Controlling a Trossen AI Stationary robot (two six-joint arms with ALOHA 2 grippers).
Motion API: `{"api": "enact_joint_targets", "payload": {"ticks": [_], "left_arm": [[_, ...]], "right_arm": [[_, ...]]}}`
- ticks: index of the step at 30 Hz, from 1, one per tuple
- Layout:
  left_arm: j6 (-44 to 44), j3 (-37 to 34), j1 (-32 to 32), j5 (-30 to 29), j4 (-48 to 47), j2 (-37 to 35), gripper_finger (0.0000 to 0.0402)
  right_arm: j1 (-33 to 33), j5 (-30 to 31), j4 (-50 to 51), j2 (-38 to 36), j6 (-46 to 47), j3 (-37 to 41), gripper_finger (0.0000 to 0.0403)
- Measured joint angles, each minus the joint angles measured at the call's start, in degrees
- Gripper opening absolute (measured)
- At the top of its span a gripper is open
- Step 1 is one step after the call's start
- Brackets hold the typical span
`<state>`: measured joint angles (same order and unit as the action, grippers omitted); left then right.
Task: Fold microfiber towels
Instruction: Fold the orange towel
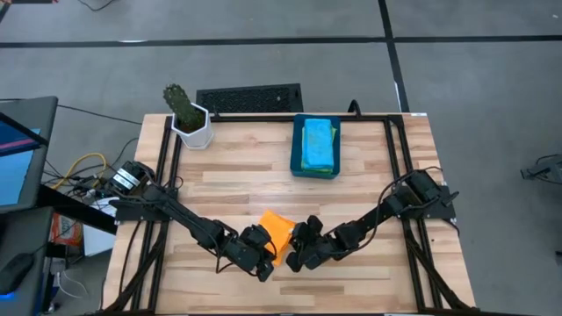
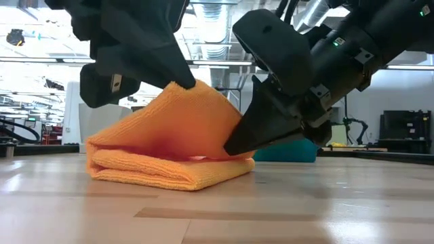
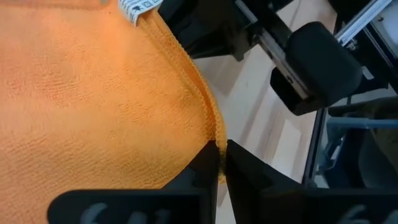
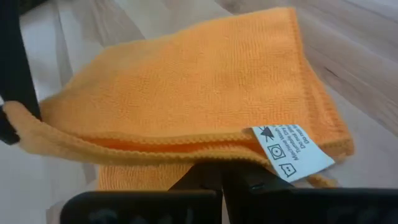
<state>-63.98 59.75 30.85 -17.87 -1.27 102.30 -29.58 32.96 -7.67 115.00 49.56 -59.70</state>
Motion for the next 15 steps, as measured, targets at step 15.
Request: {"api": "enact_joint_targets", "payload": {"ticks": [15], "left_arm": [[5.47, 0.0, 0.0, -0.22, 3.85, 0.0, 0.012]], "right_arm": [[1.84, 1.4, 1.25, -1.66, -0.44, -0.02, 0.0025]]}}
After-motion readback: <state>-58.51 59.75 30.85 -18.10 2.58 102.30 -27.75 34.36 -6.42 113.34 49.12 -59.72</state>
